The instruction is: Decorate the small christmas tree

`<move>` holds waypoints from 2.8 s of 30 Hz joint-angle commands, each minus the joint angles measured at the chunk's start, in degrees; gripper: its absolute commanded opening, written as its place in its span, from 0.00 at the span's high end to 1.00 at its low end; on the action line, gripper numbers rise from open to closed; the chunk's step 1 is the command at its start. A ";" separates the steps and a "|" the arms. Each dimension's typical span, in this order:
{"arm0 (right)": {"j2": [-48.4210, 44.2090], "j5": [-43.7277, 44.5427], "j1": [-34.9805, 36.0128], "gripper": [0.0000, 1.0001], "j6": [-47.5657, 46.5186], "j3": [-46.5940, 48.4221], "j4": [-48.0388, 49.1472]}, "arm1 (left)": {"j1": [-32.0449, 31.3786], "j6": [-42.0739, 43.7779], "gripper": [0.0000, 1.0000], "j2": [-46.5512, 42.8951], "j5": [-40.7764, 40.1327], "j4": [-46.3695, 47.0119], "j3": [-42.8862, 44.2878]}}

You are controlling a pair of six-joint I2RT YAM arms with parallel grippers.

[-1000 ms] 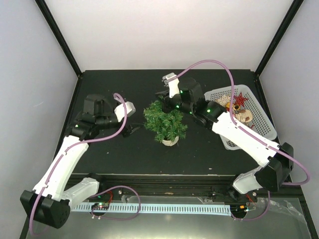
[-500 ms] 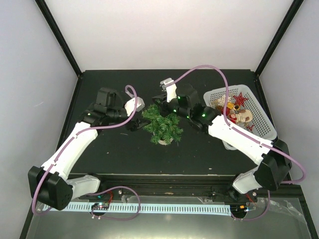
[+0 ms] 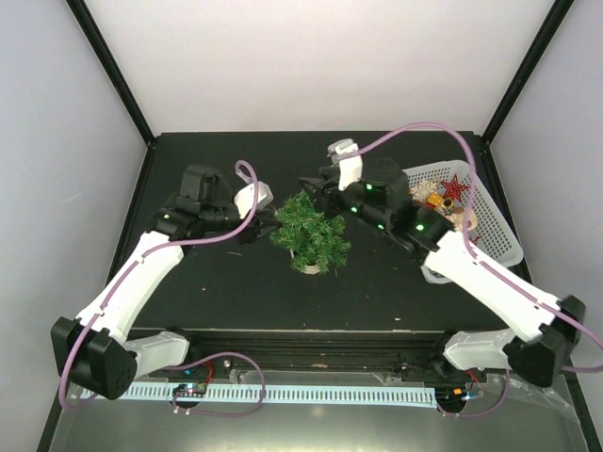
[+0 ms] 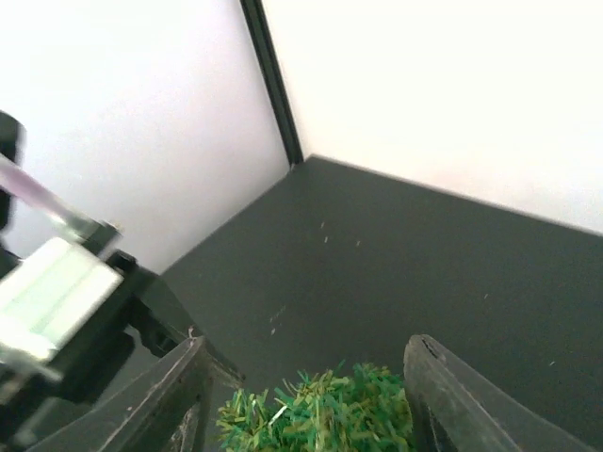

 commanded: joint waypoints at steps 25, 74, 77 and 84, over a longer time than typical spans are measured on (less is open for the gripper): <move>-15.46 21.47 -14.36 0.39 14.37 -16.59 -25.05 | 6.72 0.27 0.67 7.26 -5.96 -1.15 7.18; -12.46 10.71 -28.40 0.46 17.90 -21.16 -31.40 | 10.61 2.88 0.25 -10.28 1.17 -14.10 -6.44; -12.64 14.98 -29.38 0.45 17.83 -21.57 -33.30 | 10.59 2.52 0.24 -10.67 -0.03 -13.14 -7.04; -10.90 12.49 -33.74 0.45 17.76 -25.05 -31.68 | 10.60 2.34 0.24 -11.20 -0.26 -12.74 -7.34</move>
